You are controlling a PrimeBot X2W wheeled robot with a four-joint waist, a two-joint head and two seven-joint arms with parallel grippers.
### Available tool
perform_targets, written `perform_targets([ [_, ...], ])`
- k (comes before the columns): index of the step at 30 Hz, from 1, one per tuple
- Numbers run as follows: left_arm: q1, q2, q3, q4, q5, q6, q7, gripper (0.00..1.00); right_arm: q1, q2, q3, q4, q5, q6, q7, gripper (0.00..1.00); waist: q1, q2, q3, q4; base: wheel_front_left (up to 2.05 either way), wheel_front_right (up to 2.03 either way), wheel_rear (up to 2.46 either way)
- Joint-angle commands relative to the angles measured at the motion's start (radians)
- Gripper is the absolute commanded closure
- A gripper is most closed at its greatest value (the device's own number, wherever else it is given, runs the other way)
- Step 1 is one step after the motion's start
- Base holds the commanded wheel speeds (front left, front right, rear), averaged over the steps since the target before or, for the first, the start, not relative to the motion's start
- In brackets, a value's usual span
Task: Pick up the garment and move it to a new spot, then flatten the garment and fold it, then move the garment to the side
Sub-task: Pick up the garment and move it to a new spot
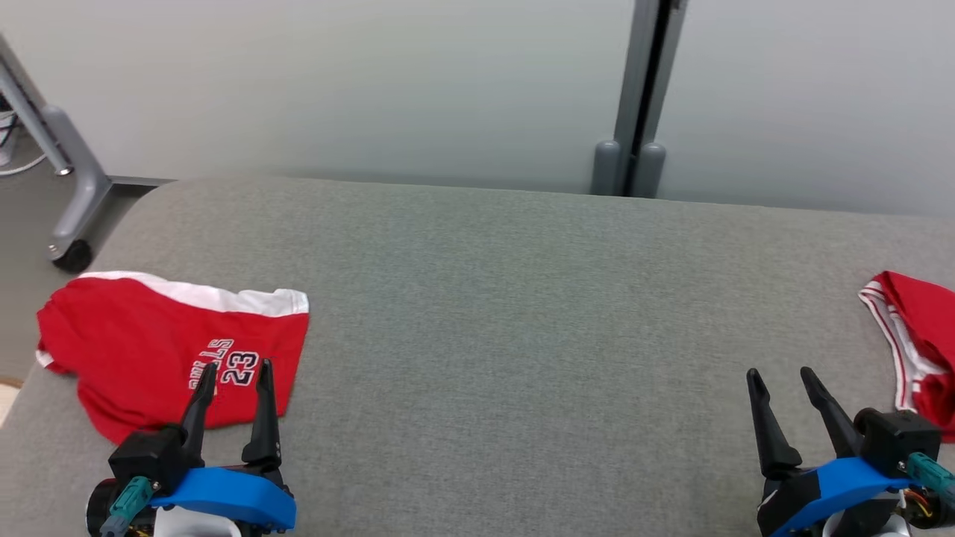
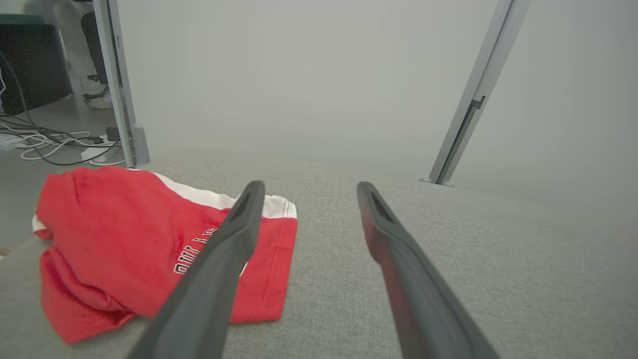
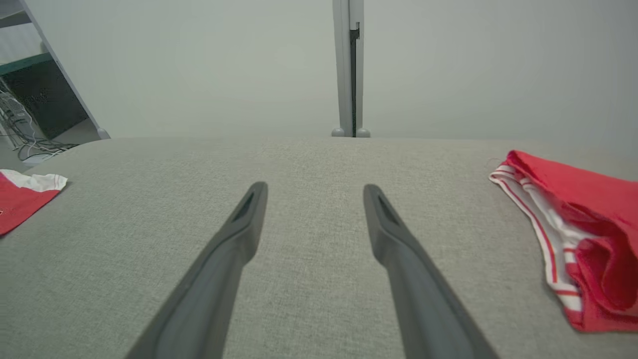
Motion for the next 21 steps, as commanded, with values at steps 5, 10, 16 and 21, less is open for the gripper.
perform_targets([
  [5,-0.006,-0.006,0.002,-0.007,-0.002,0.000,-0.004,0.00,-0.016,-0.007,0.013,0.009,0.007,0.000,-0.015,0.00,0.0000,0.0000,0.018,0.109,0.00,0.00,0.00],
  [10,0.005,-0.002,0.009,-0.015,-0.003,0.001,-0.004,0.00,-0.015,-0.008,0.024,0.015,0.009,0.000,-0.018,0.00,0.0000,0.0000,0.021,0.191,0.00,0.00,0.00],
  [16,0.015,-0.001,0.014,-0.021,-0.005,0.004,-0.004,0.00,-0.009,-0.013,0.028,0.012,0.003,0.000,-0.017,0.00,0.0000,0.0000,0.021,0.275,0.00,0.00,0.00],
  [21,0.021,-0.001,0.013,-0.022,-0.006,0.004,-0.004,0.00,-0.001,-0.009,0.029,0.011,0.003,0.000,-0.014,0.00,0.0000,0.0000,0.018,0.325,0.00,0.00,0.00],
])
